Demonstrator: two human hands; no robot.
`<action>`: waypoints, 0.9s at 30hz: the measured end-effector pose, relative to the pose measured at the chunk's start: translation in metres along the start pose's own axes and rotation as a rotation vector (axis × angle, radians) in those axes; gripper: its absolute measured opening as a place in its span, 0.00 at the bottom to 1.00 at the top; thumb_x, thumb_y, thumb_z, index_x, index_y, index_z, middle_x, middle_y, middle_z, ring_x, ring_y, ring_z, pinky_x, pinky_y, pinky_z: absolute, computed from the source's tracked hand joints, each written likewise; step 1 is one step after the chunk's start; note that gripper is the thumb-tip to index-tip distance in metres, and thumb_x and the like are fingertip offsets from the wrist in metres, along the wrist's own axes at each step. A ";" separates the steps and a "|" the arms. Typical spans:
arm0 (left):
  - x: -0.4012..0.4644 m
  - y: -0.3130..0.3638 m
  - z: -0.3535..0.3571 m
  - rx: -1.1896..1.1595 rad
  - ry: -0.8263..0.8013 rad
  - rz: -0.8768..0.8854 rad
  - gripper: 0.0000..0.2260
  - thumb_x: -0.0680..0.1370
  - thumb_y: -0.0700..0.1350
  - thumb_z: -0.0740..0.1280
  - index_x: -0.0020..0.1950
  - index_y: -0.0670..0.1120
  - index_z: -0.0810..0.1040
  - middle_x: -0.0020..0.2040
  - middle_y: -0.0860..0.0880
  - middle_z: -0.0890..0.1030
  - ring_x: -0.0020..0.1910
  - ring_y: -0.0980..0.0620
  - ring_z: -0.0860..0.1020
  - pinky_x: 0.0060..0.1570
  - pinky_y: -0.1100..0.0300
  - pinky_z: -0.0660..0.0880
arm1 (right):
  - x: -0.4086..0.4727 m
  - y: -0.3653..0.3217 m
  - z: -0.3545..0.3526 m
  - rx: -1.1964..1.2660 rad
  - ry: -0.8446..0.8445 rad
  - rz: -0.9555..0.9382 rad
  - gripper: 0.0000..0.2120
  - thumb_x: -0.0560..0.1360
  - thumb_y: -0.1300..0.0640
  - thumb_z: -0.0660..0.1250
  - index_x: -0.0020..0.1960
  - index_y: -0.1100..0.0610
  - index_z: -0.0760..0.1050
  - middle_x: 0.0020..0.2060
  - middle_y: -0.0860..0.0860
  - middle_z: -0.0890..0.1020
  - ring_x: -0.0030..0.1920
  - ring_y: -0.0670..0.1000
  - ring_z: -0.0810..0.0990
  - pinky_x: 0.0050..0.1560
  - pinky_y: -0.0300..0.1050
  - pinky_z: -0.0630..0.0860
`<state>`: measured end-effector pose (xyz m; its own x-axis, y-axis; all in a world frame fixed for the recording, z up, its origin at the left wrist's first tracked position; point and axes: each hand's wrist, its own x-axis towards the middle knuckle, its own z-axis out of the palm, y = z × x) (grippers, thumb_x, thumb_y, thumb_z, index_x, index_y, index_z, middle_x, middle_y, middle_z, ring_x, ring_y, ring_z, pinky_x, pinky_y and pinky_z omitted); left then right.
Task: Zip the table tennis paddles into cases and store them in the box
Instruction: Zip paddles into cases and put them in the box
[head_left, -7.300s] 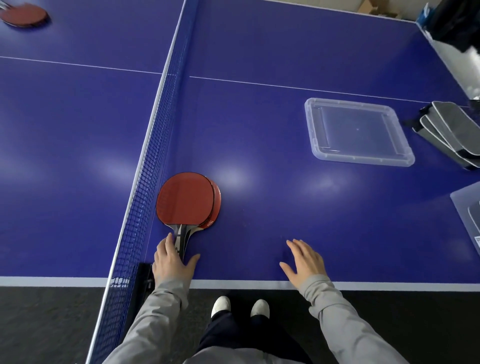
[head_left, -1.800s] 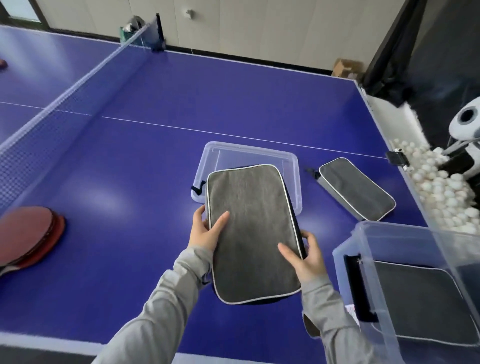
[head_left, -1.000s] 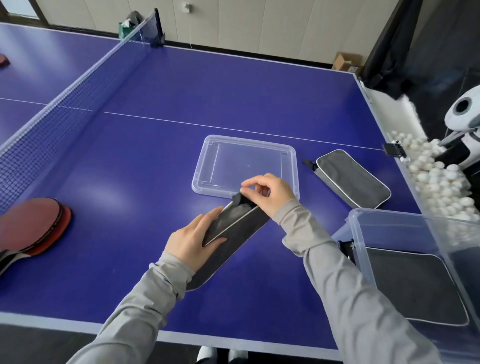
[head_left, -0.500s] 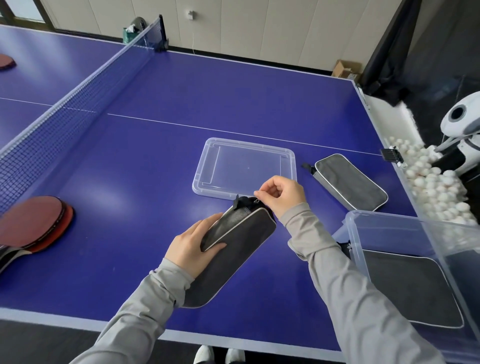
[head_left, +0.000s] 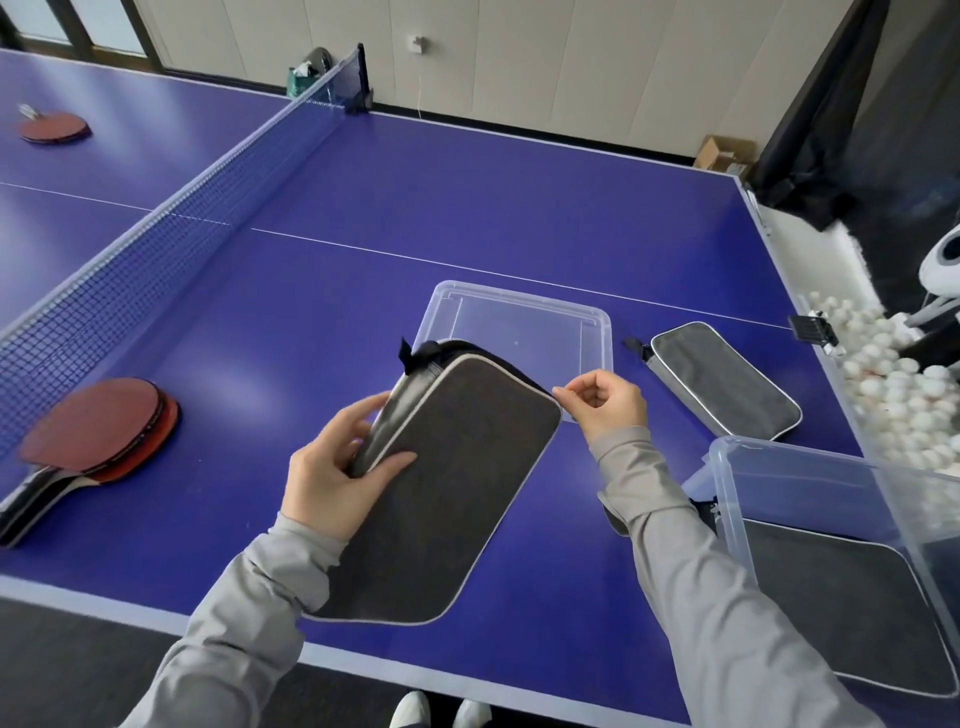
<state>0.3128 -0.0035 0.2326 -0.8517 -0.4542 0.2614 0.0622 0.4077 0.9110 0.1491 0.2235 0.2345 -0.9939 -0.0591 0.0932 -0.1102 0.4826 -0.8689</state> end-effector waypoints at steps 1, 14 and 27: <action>0.002 0.001 -0.002 -0.049 0.022 -0.035 0.26 0.66 0.40 0.77 0.55 0.65 0.76 0.38 0.57 0.80 0.32 0.61 0.78 0.41 0.73 0.74 | 0.000 0.002 0.001 0.017 0.001 0.014 0.08 0.68 0.60 0.74 0.35 0.56 0.76 0.28 0.45 0.77 0.30 0.44 0.75 0.35 0.35 0.73; 0.014 -0.018 -0.019 -0.398 0.126 -0.423 0.19 0.63 0.45 0.79 0.51 0.58 0.81 0.39 0.51 0.85 0.35 0.55 0.81 0.36 0.63 0.79 | -0.009 0.009 0.026 0.048 -0.171 -0.102 0.04 0.68 0.64 0.73 0.37 0.58 0.78 0.29 0.49 0.78 0.28 0.41 0.74 0.34 0.25 0.71; 0.078 -0.072 -0.053 -0.377 0.297 -0.549 0.15 0.68 0.46 0.77 0.50 0.58 0.78 0.38 0.51 0.85 0.34 0.54 0.80 0.39 0.59 0.77 | -0.038 -0.008 0.095 -0.121 -0.085 -0.230 0.05 0.67 0.68 0.72 0.35 0.61 0.78 0.28 0.48 0.77 0.30 0.45 0.74 0.35 0.26 0.69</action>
<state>0.2696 -0.1101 0.2047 -0.6375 -0.7328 -0.2378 -0.1127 -0.2167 0.9697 0.1885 0.1390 0.1917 -0.9391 -0.2497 0.2361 -0.3381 0.5483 -0.7649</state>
